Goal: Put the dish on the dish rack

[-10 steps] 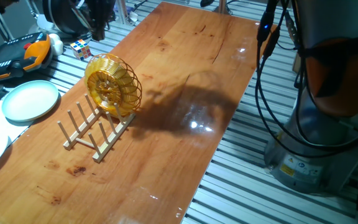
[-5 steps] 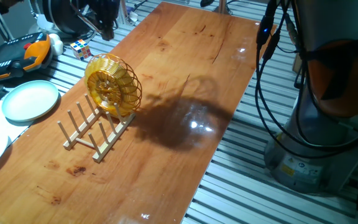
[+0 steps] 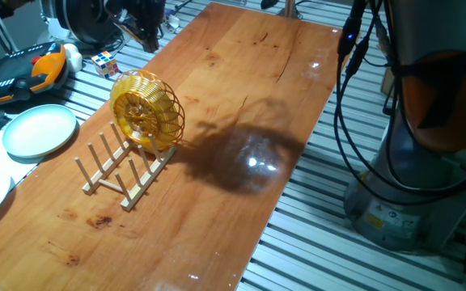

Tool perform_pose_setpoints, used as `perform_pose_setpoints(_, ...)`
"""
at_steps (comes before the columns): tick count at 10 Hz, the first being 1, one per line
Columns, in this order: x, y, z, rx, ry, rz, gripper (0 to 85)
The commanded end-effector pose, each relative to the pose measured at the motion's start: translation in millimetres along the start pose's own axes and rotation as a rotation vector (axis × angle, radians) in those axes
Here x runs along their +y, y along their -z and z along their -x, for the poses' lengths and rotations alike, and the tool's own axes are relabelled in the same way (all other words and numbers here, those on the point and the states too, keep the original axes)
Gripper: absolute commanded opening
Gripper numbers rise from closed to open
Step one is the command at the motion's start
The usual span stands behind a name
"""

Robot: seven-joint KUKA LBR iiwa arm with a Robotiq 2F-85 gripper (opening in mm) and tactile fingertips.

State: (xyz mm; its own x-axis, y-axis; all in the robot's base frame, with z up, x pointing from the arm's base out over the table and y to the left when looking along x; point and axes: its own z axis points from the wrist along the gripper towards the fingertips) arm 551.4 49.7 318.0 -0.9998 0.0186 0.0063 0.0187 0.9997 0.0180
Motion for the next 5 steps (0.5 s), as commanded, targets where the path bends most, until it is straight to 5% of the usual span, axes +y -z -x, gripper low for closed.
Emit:
perform_pose_setpoints(1,-1.6,-0.1,-1.3,0.001,-0.001,0.002,0.7)
perform_pose_setpoints(5,-4.8,0.4,-4.0,0.029,-0.008,0.021,0.7)
